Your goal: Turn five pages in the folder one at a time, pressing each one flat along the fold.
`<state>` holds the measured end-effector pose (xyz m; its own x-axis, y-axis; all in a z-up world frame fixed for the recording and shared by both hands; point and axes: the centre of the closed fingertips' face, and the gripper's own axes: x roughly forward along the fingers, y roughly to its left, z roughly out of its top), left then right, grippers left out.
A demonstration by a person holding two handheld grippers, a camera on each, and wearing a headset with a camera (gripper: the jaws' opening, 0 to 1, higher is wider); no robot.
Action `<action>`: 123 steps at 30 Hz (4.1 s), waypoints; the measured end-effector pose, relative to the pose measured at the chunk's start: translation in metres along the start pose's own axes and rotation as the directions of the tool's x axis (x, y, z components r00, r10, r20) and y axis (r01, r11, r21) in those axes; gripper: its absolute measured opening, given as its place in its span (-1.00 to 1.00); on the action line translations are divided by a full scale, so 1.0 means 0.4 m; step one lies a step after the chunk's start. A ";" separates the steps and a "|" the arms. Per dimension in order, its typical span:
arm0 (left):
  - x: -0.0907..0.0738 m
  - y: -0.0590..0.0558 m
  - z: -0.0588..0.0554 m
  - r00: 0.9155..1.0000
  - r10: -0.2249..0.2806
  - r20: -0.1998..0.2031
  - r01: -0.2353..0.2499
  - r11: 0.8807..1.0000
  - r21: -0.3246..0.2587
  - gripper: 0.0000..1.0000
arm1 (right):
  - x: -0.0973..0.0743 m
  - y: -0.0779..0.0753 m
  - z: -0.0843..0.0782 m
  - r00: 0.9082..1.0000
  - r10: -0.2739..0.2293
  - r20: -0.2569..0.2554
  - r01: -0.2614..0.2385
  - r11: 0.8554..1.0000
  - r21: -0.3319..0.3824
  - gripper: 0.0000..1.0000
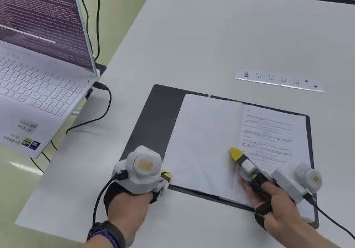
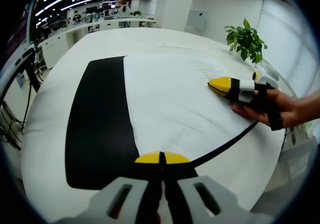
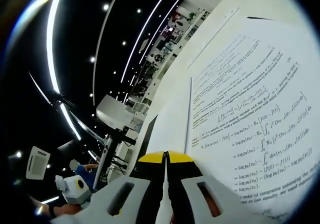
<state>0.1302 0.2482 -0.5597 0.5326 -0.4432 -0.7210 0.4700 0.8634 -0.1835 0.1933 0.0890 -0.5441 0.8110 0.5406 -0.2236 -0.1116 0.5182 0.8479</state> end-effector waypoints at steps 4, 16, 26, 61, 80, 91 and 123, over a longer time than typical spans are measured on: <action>-0.001 0.001 0.000 1.000 -0.004 0.005 0.004 1.000 -0.023 -1.00 | -0.019 0.009 -0.024 1.000 0.004 -0.019 -0.004 1.000 -0.010 -1.00; -0.002 -0.001 0.001 1.000 0.008 0.010 -0.007 1.000 -0.013 -1.00 | -0.072 0.027 -0.081 0.998 0.014 -0.053 -0.014 1.000 -0.005 -1.00; -0.002 -0.003 0.000 1.000 -0.005 0.004 0.005 1.000 0.003 -1.00 | -0.097 0.036 -0.107 0.998 0.010 -0.057 -0.009 1.000 0.012 -1.00; -0.002 -0.004 -0.001 1.000 0.020 0.000 -0.020 0.999 0.036 -1.00 | -0.164 0.049 -0.172 0.993 -0.060 -0.099 0.064 0.997 0.031 -1.00; -0.074 -0.059 0.067 0.997 -0.055 0.049 0.051 0.996 0.079 -0.36 | -0.250 0.061 -0.035 0.991 -0.130 -0.009 0.127 0.981 -0.149 -0.55; -0.149 -0.096 0.132 0.982 -0.150 0.114 0.125 0.971 0.202 -0.10 | -0.348 0.076 0.078 0.988 -0.148 0.047 0.155 0.935 -0.319 -0.32; -0.288 -0.088 0.100 0.977 -0.145 0.154 0.115 0.975 0.189 0.57 | -0.558 0.065 0.102 0.974 -0.217 0.066 0.222 0.847 -0.483 0.36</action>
<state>0.0803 0.2593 -0.4435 0.5608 -0.5958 -0.5749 0.6530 0.7452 -0.1354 0.0330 -0.0453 -0.4527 0.8522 0.3699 -0.3700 -0.1919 0.8789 0.4366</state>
